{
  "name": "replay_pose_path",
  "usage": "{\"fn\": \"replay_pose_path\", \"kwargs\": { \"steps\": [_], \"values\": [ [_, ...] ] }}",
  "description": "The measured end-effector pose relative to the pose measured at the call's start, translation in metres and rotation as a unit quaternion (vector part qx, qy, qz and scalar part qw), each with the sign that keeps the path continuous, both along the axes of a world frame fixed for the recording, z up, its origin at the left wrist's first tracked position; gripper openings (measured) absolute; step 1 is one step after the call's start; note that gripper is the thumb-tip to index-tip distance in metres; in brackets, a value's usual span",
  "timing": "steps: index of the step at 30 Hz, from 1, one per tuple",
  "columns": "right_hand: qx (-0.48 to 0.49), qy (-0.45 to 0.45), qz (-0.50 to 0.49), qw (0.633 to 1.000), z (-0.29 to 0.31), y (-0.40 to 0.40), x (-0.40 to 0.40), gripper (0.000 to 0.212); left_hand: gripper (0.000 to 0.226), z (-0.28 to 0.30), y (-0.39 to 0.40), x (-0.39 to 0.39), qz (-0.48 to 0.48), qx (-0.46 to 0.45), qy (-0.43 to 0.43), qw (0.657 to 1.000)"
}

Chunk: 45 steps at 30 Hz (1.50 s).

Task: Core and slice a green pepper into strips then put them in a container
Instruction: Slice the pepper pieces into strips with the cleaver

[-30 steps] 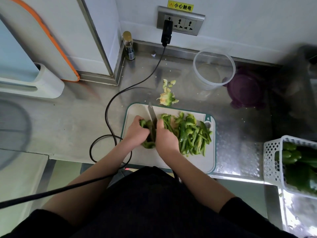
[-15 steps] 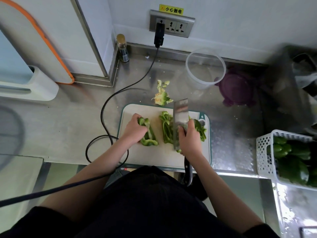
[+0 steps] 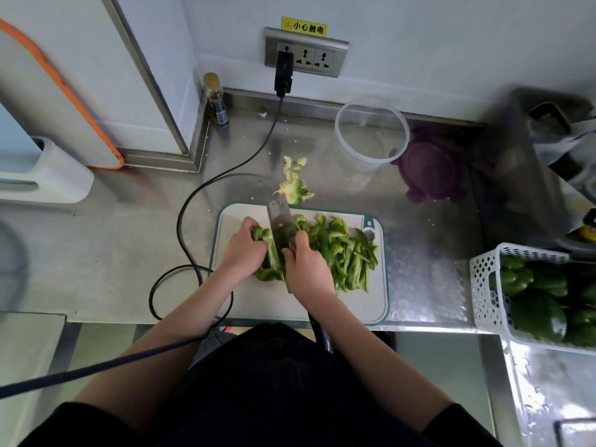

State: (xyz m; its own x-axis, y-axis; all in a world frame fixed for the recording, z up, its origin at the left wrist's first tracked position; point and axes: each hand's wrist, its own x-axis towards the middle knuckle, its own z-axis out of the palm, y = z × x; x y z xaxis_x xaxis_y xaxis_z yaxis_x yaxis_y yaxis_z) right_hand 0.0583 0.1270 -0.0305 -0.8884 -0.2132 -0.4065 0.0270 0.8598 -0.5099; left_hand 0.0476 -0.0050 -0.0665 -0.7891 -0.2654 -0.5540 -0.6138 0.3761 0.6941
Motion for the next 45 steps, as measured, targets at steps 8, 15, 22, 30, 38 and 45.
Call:
{"fn": "replay_pose_path", "kwargs": {
  "steps": [8, 15, 22, 30, 38, 45],
  "values": [
    [0.049, -0.002, 0.023, 0.999, -0.01, -0.009, -0.005, 0.031, 0.028, 0.001, 0.0, -0.002, -0.013, -0.005, 0.0, 1.0],
    [0.08, -0.001, 0.023, 0.997, -0.018, -0.017, -0.003, 0.033, 0.028, 0.003, 0.001, -0.003, -0.016, -0.015, 0.002, 1.0],
    [0.122, -0.016, 0.055, 0.991, -0.016, -0.018, -0.004, 0.041, 0.028, 0.004, 0.001, -0.004, -0.013, -0.016, -0.006, 1.0],
    [0.164, -0.017, 0.106, 0.981, -0.01, -0.027, -0.003, 0.049, 0.024, 0.0, 0.002, -0.004, -0.011, -0.031, -0.003, 0.999],
    [0.158, 0.002, 0.144, 0.977, -0.012, -0.033, -0.013, 0.043, 0.027, 0.001, -0.001, -0.002, 0.005, -0.008, -0.016, 1.0],
    [0.136, 0.02, 0.079, 0.987, -0.027, -0.013, -0.014, 0.035, 0.042, 0.009, -0.01, 0.0, -0.019, 0.032, -0.053, 0.998]
  ]
}}
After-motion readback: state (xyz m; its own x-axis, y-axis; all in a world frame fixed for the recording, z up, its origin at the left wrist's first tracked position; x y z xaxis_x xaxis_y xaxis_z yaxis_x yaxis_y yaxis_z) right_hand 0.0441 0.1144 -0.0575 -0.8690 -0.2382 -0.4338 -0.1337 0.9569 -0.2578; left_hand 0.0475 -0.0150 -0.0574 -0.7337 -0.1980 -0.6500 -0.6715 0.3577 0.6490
